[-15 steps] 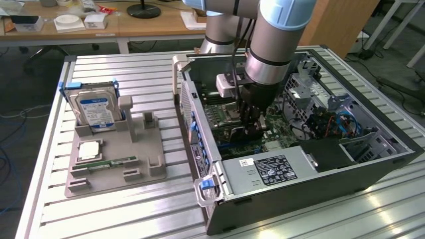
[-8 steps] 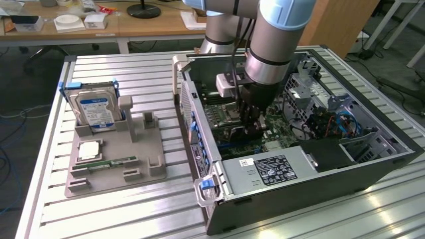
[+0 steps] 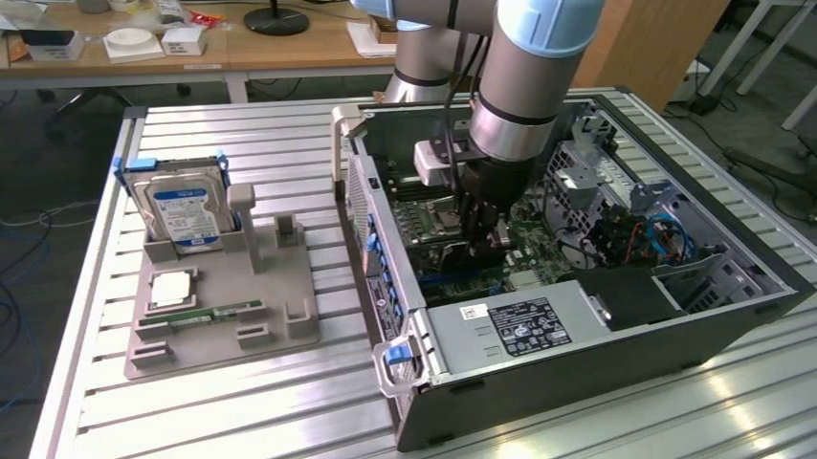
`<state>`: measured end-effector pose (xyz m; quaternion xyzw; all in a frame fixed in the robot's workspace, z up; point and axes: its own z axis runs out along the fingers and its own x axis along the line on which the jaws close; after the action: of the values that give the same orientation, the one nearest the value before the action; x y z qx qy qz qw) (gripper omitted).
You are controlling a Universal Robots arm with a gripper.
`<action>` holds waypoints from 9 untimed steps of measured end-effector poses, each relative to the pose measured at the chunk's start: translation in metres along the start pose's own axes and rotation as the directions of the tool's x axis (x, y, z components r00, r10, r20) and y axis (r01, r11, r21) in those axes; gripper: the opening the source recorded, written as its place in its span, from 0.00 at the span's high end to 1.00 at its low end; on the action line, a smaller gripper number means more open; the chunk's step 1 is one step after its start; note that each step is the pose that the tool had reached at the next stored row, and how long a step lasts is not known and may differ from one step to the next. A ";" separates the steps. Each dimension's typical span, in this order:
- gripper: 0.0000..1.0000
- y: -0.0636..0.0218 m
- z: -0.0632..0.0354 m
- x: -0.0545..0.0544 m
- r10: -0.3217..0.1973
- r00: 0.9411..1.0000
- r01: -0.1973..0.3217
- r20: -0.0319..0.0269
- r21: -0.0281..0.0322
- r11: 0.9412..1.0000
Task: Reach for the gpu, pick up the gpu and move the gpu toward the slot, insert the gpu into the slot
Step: 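Insert the gpu into the slot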
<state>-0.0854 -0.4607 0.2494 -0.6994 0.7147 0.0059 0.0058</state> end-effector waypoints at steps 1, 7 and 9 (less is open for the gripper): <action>0.74 0.0000 0.0000 0.000 0.000 1.000 0.000 0.000 0.000 1.000; 0.74 0.0002 0.0027 0.000 0.000 1.000 0.000 -0.001 -0.001 1.000; 0.74 0.0001 0.0033 0.000 0.000 1.000 0.000 0.000 0.000 1.000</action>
<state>-0.0855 -0.4607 0.2461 -0.6993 0.7147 0.0058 0.0057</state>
